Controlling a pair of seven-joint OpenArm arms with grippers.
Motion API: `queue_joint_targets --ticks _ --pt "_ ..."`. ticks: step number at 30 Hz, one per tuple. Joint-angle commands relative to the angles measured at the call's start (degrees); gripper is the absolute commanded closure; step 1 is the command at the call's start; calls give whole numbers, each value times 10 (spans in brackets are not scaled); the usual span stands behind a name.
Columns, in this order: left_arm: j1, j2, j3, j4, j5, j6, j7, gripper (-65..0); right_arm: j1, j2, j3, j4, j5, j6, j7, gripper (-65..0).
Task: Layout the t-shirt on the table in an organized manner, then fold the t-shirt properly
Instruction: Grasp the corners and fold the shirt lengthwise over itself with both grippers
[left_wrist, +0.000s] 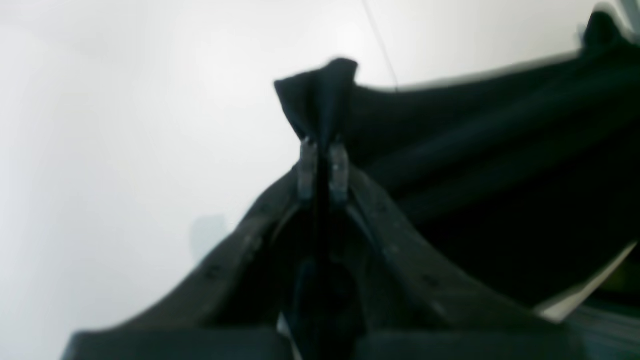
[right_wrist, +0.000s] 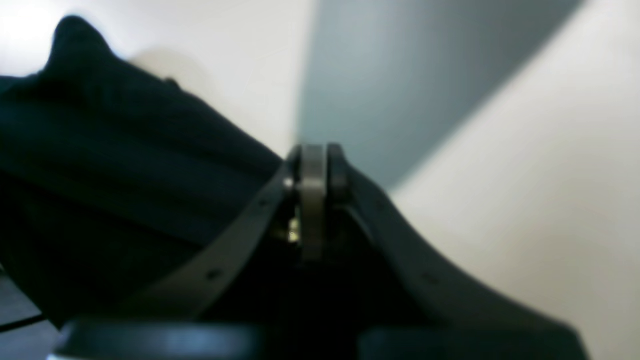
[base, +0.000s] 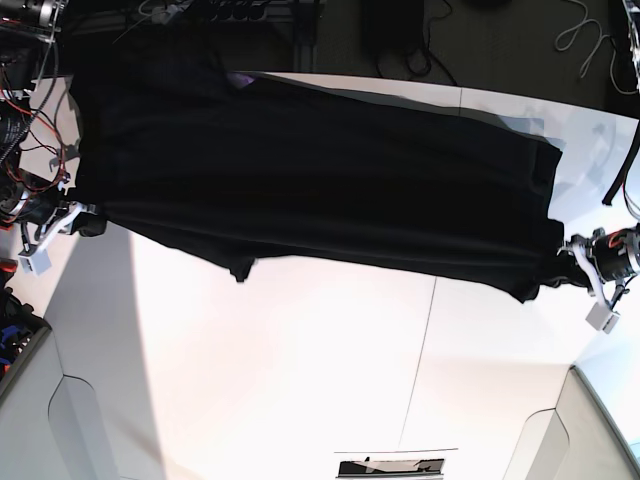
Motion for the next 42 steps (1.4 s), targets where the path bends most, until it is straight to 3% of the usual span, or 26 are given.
queue_joint_targets --ticks 1,5,12,13,15,17,18,25,35,42 --pt "1 -26 -8 17 -4 0 -8 0 1 18 5 21 6 2 8 0" --pt "48 -43 -8 48 -4 0 -8 0 -36 31 5 57 7 2 -1 0" --pt "106 -38 -8 56 -4 0 4 0 -87 27 5 62 -10 2 -5 0" --pt "111 -36 -8 56 -4 0 4 -17 -90 27 5 62 -10 2 -3 -78" --pt "116 -30 -8 56 -4 0 5 -121 -89 26 5 62 -10 2 0 -281" --pt "118 -28 -8 56 -4 0 5 -220 -89 26 6 64 -11 2 7 -389" --pt "118 -28 -8 56 -4 0 5 -244 -89 26 6 68 -12 2 10 -396" --pt "118 -29 -39 77 -19 0 5 -245 -83 15 11 133 -11 2 34 -396" --pt "118 -28 -52 138 -21 0 17 -244 -69 -91 -3 136 -27 2 32 -396" --pt "118 -29 -52 137 -20 0 30 -244 -69 -123 -55 134 -79 2 58 -396"
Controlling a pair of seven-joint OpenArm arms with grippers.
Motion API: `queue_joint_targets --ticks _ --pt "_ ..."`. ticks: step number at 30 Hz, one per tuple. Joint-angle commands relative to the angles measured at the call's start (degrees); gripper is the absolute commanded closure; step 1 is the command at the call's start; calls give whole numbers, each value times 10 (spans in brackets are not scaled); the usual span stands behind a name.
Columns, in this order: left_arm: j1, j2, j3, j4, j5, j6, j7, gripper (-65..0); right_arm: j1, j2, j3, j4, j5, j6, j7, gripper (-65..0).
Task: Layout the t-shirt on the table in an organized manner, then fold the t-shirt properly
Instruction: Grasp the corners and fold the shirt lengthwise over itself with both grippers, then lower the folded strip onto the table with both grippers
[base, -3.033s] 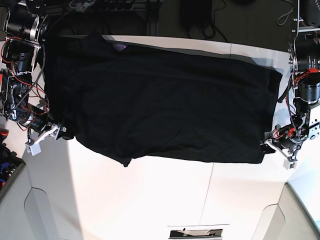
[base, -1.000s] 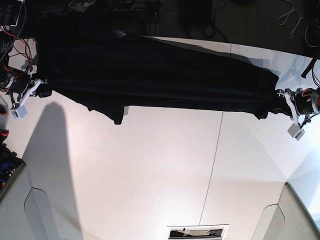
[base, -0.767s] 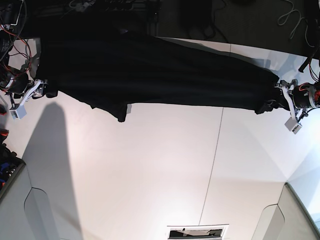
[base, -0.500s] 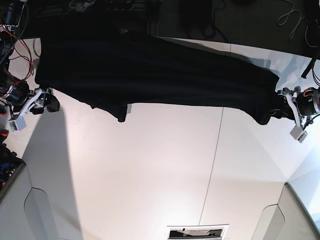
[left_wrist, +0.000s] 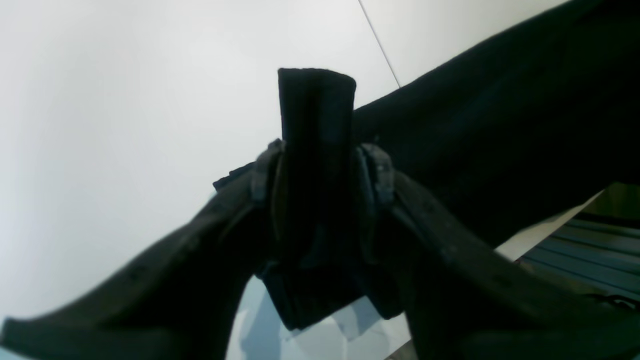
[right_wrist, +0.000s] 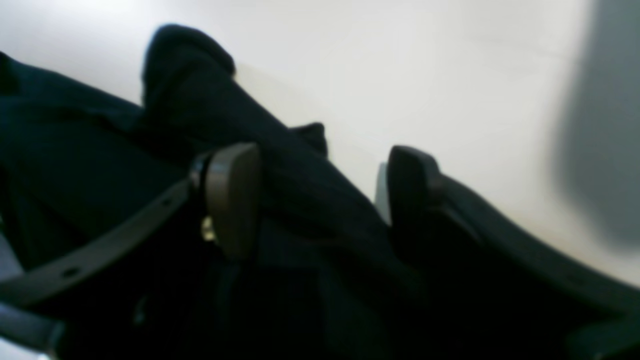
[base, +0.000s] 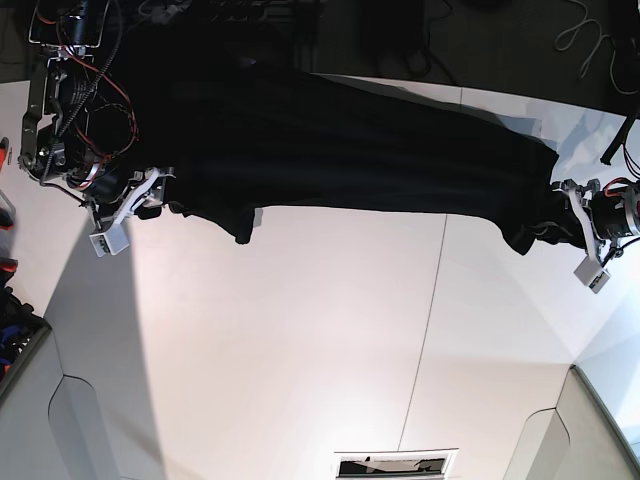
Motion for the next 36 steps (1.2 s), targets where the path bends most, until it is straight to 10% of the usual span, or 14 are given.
queue_joint_targets --ticks 1,14,20,36 --pt "-9 -15 -7 7 -9 -1 -6 -244 9 0 -8 3 1 2 16 -396" --pt "-3 -15 -7 7 0 -1 -6 -244 9 -33 -66 -17 -36 -5 33 -375" --pt "5 -15 -7 7 3 -1 -6 -244 9 -33 -66 -17 -38 -5 32 0" --pt "17 -14 -6 7 3 -1 -9 -244 -22 -33 -22 123 45 -2 -11 0"
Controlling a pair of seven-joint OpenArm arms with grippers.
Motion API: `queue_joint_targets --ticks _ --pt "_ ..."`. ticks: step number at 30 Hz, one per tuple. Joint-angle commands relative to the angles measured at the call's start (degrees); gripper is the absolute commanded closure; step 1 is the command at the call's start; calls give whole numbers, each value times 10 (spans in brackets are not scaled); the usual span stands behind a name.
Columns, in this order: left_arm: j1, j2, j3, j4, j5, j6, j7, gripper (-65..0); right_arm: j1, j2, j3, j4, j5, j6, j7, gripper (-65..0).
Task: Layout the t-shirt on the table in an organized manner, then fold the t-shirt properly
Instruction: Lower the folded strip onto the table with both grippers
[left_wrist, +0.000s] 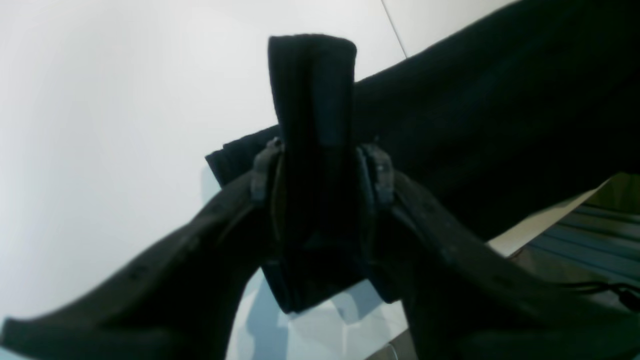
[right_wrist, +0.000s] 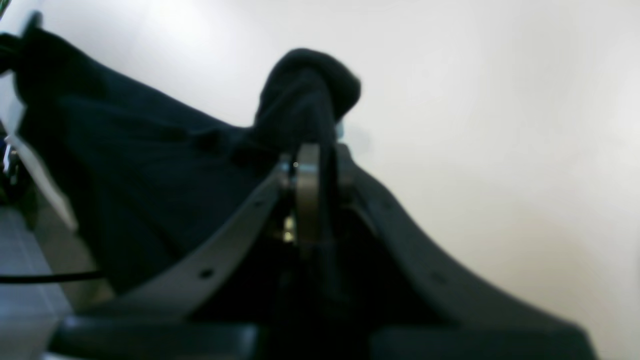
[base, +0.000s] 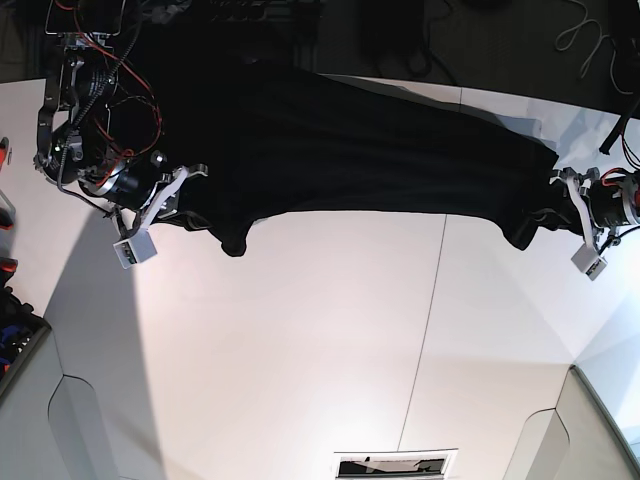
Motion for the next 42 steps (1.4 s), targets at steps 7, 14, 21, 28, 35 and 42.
queue_joint_targets --ticks 7,14,21,28,35,42 --pt "-4 -11 -6 4 -1 -1 -9 -244 -88 4 3 129 11 3 3 0" --pt "-4 -11 -6 2 -1 -1 -20 -244 -176 4 3 199 9 3 3 0" --pt "-4 -10 -6 2 -1 -1 -23 -244 -222 2 3 199 10 3 3 -108" --pt "-4 -6 -6 2 -1 -1 -27 -244 -232 -16 3 199 10 6 6 -336" --pt "-4 1 -6 2 -1 -1 -26 -244 -228 -35 11 202 7 4 21 -334" --pt "-4 11 -6 2 -1 -1 -26 -244 -217 -39 96 205 -17 -10 48 0"
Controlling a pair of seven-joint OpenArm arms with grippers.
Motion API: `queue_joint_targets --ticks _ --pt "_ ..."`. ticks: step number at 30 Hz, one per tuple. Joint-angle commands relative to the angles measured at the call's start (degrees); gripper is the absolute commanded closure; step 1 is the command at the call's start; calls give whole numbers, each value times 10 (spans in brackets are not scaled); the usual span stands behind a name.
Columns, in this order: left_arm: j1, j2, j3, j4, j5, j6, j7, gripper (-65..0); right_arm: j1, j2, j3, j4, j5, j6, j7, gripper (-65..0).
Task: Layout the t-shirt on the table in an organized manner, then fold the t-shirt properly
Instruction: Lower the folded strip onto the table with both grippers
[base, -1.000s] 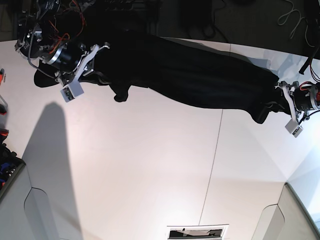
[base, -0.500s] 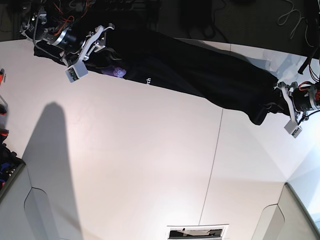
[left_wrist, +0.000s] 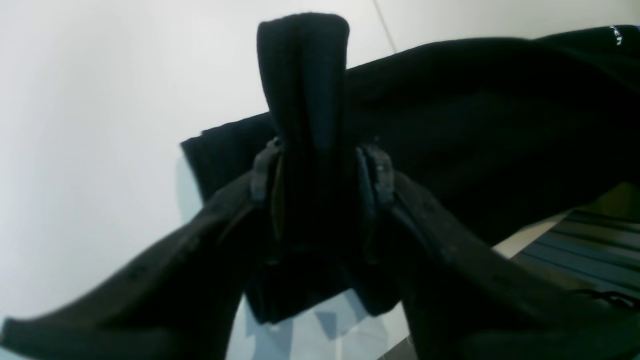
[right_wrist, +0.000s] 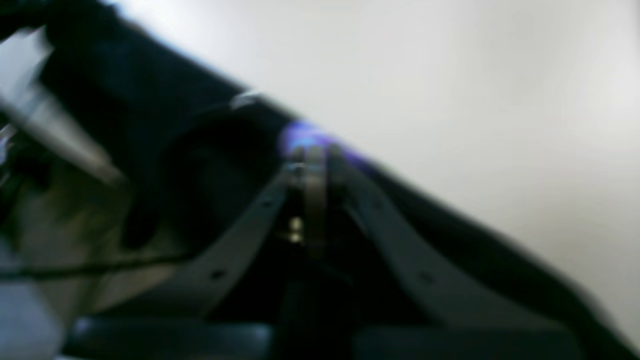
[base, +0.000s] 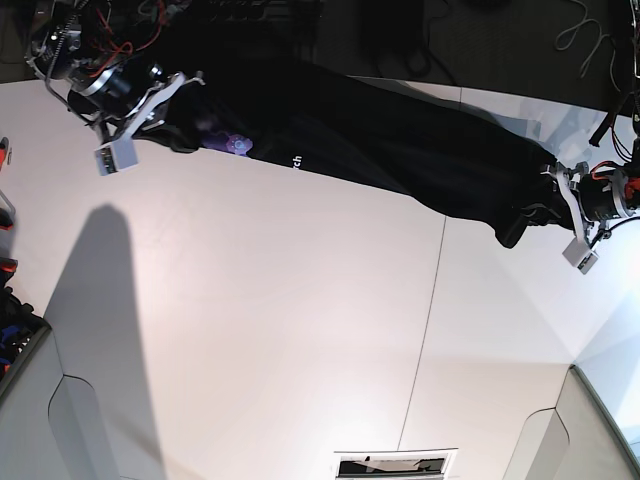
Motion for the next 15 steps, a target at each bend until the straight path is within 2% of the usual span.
queue_joint_targets --ticks 1,4,8,11,15 --pt "-9 -12 -6 6 -9 -1 -10 -244 9 4 18 12 11 2 13 0" --pt "-9 -12 -6 6 -9 -1 -10 -244 12 4 67 12 17 2 -2 0" --pt "-9 -11 -6 6 -9 -1 -15 -244 -6 4 104 12 69 12 -58 0" --pt "-9 -11 -6 6 -9 -1 -18 -244 -44 4 95 11 92 25 -61 0" --pt "-9 -7 -6 6 -9 -1 -18 -244 -67 4 51 -14 52 24 -30 0"
